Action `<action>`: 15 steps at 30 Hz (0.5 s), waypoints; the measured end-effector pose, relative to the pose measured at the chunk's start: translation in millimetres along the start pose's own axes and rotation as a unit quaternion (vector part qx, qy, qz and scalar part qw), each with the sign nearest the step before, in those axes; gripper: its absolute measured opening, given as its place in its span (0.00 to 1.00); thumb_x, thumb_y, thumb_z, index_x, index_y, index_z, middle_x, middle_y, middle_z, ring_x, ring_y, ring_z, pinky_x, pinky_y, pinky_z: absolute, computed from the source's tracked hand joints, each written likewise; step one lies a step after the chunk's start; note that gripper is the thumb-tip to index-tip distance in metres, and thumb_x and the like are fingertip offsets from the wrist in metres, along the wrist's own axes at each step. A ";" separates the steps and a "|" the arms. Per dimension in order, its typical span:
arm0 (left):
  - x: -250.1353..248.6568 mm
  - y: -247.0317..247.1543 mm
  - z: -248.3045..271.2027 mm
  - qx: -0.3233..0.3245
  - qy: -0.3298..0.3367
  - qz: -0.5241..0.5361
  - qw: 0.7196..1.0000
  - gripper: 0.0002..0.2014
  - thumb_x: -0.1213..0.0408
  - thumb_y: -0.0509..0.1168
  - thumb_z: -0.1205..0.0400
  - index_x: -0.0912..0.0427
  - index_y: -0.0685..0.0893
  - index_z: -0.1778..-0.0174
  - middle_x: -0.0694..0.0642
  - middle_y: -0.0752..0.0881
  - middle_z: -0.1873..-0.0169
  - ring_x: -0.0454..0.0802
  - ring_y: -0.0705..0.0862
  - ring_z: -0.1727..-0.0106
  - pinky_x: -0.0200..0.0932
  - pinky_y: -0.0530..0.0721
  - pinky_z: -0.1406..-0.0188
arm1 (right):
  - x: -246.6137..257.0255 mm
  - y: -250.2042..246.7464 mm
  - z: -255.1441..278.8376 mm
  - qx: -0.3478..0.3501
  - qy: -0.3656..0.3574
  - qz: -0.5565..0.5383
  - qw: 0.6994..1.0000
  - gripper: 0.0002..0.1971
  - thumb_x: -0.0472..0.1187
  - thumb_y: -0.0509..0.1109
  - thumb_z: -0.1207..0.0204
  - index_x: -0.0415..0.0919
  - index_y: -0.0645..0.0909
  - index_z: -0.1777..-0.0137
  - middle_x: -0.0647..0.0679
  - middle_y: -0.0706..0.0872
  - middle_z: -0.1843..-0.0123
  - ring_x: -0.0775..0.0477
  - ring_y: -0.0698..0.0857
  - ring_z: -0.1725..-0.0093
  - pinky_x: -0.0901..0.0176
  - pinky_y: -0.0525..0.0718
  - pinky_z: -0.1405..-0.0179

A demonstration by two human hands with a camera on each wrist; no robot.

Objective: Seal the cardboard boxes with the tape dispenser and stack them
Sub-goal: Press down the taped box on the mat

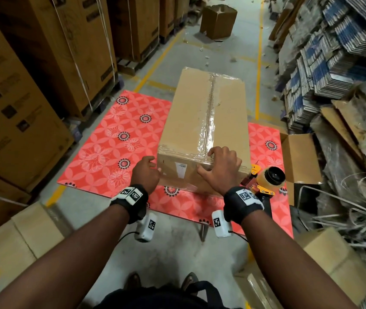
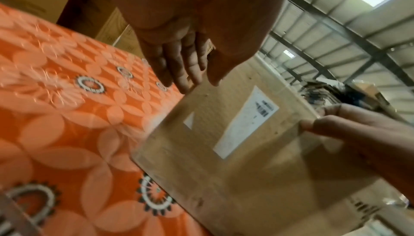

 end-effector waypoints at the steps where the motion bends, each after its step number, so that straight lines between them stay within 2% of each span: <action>1: 0.5 -0.8 -0.8 -0.002 0.008 -0.034 0.999 0.27 0.68 0.65 0.21 0.64 0.72 0.24 0.62 0.81 0.36 0.57 0.81 0.38 0.48 0.80 0.41 | 0.2 -0.3 0.0 -0.001 -0.001 0.001 1.000 0.24 0.63 0.73 0.36 0.51 0.77 0.46 0.52 0.77 0.47 0.45 0.73 0.45 0.51 0.62 0.49; 3: -6.8 6.6 1.6 0.015 0.026 -0.058 0.998 0.36 0.63 0.66 0.19 0.65 0.59 0.17 0.65 0.71 0.24 0.62 0.71 0.25 0.53 0.72 0.26 | 0.8 -0.3 0.4 -0.004 -0.002 0.001 1.000 0.23 0.63 0.73 0.36 0.51 0.77 0.46 0.51 0.77 0.47 0.44 0.73 0.45 0.51 0.62 0.49; 6: -22.8 37.5 13.5 0.100 0.015 -0.068 0.993 0.48 0.61 0.66 0.18 0.70 0.35 0.18 0.71 0.53 0.17 0.67 0.62 0.19 0.57 0.68 0.23 | 1.4 0.1 0.7 -0.009 -0.001 0.003 1.000 0.23 0.62 0.72 0.37 0.50 0.77 0.47 0.51 0.77 0.48 0.43 0.74 0.45 0.50 0.63 0.48; 8: -17.4 58.5 22.0 0.161 -0.013 -0.117 0.980 0.53 0.57 0.66 0.19 0.72 0.27 0.21 0.72 0.38 0.18 0.70 0.55 0.18 0.62 0.66 0.22 | 0.5 0.7 1.1 -0.010 -0.001 0.004 1.000 0.23 0.62 0.73 0.37 0.50 0.77 0.46 0.50 0.77 0.47 0.43 0.74 0.45 0.48 0.65 0.47; 9: -11.6 64.9 26.5 0.182 -0.019 -0.159 0.970 0.54 0.55 0.66 0.19 0.72 0.26 0.22 0.72 0.34 0.19 0.71 0.53 0.17 0.64 0.65 0.22 | 0.3 1.1 1.3 -0.010 -0.004 0.002 1.000 0.23 0.62 0.73 0.36 0.50 0.77 0.46 0.50 0.78 0.47 0.43 0.74 0.44 0.47 0.66 0.46; 12: 6.1 63.5 34.4 0.189 -0.018 -0.251 0.949 0.49 0.51 0.64 0.17 0.69 0.36 0.17 0.71 0.37 0.18 0.67 0.44 0.16 0.66 0.56 0.19 | -0.4 1.3 1.9 -0.012 -0.009 -0.006 1.000 0.23 0.62 0.73 0.34 0.50 0.78 0.45 0.50 0.78 0.46 0.42 0.74 0.44 0.46 0.67 0.44; 15: 4.9 38.3 28.4 0.114 -0.021 -0.179 0.977 0.45 0.54 0.63 0.16 0.68 0.38 0.16 0.69 0.37 0.17 0.64 0.40 0.15 0.62 0.51 0.17 | -2.3 1.5 4.4 -0.008 -0.009 -0.009 1.000 0.23 0.63 0.73 0.32 0.50 0.78 0.43 0.50 0.77 0.45 0.43 0.73 0.43 0.46 0.68 0.43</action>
Point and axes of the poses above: each hand's wrist, its own z-axis away from the middle knuckle, its own y-axis out of the palm, x = y × z, the point moved 6 cm from there along -z, towards the middle knuckle
